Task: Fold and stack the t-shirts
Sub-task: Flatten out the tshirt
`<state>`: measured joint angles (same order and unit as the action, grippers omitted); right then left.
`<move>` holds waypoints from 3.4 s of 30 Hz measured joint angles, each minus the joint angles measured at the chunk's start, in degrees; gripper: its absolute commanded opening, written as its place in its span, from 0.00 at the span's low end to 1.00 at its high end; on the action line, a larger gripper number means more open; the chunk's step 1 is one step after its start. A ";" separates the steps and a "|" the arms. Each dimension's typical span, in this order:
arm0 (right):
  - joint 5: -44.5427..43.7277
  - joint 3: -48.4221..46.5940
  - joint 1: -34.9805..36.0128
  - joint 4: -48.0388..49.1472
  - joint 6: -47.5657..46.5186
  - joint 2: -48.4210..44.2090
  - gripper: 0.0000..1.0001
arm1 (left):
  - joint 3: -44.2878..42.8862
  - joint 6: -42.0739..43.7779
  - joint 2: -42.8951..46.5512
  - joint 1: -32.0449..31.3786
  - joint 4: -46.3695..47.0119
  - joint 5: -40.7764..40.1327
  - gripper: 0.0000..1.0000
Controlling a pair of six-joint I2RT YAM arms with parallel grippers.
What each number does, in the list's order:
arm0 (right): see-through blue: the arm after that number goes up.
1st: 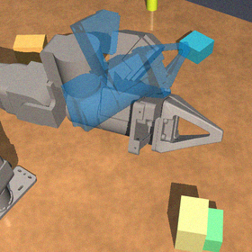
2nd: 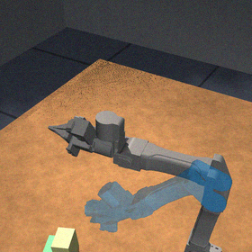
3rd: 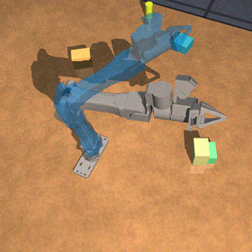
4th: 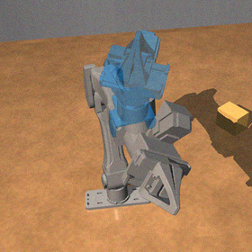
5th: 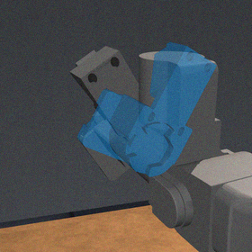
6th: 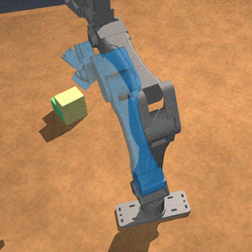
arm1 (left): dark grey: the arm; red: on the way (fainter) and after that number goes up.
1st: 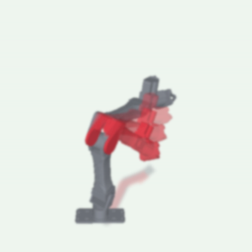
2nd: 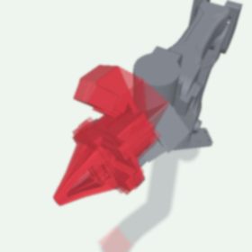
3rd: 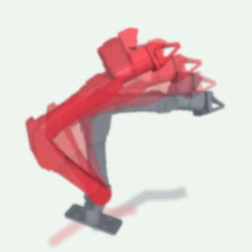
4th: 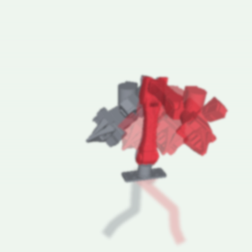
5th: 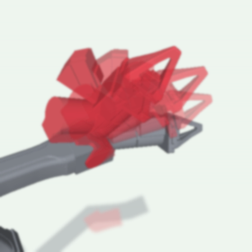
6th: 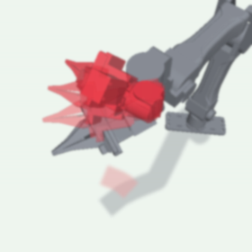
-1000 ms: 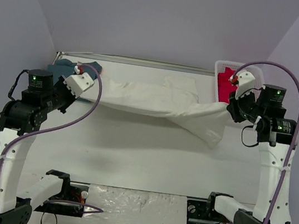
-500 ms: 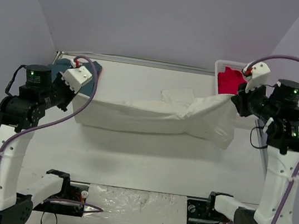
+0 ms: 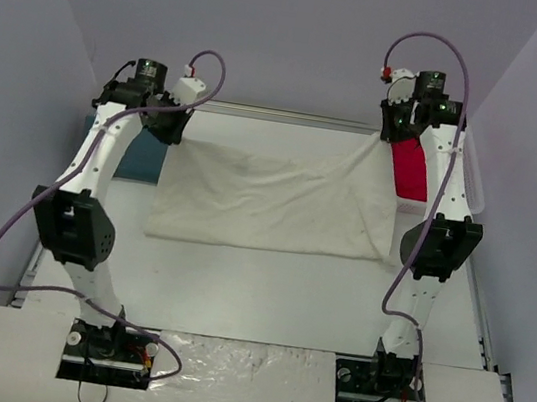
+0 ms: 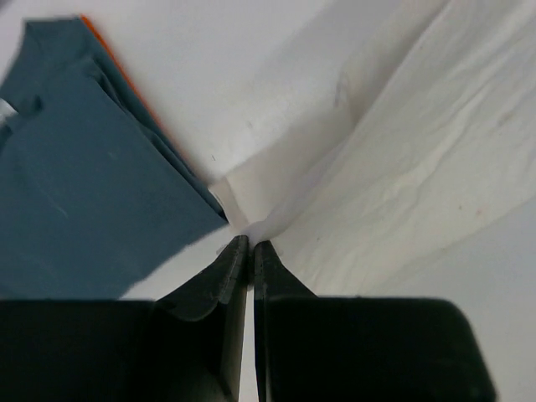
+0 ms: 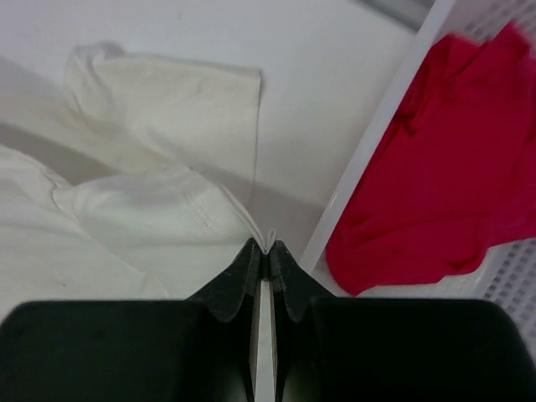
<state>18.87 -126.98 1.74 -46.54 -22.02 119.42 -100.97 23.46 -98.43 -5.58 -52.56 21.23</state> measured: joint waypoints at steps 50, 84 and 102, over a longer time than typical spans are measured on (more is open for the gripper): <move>6.71 48.24 4.33 -1.31 -8.20 -43.45 0.00 | 36.22 19.17 34.49 2.38 -6.03 18.21 0.02; -19.65 6.58 8.83 10.69 -0.70 20.59 0.00 | 11.26 -6.62 -20.98 -4.59 20.74 -10.60 0.02; -22.93 -13.09 7.93 11.15 -0.13 32.41 0.00 | -15.04 -7.21 -37.13 -4.37 16.46 -10.95 0.02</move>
<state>-4.05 -140.07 9.67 -35.40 -22.15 151.83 -116.01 16.25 -135.57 -9.96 -36.10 10.28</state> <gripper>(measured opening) 0.001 0.027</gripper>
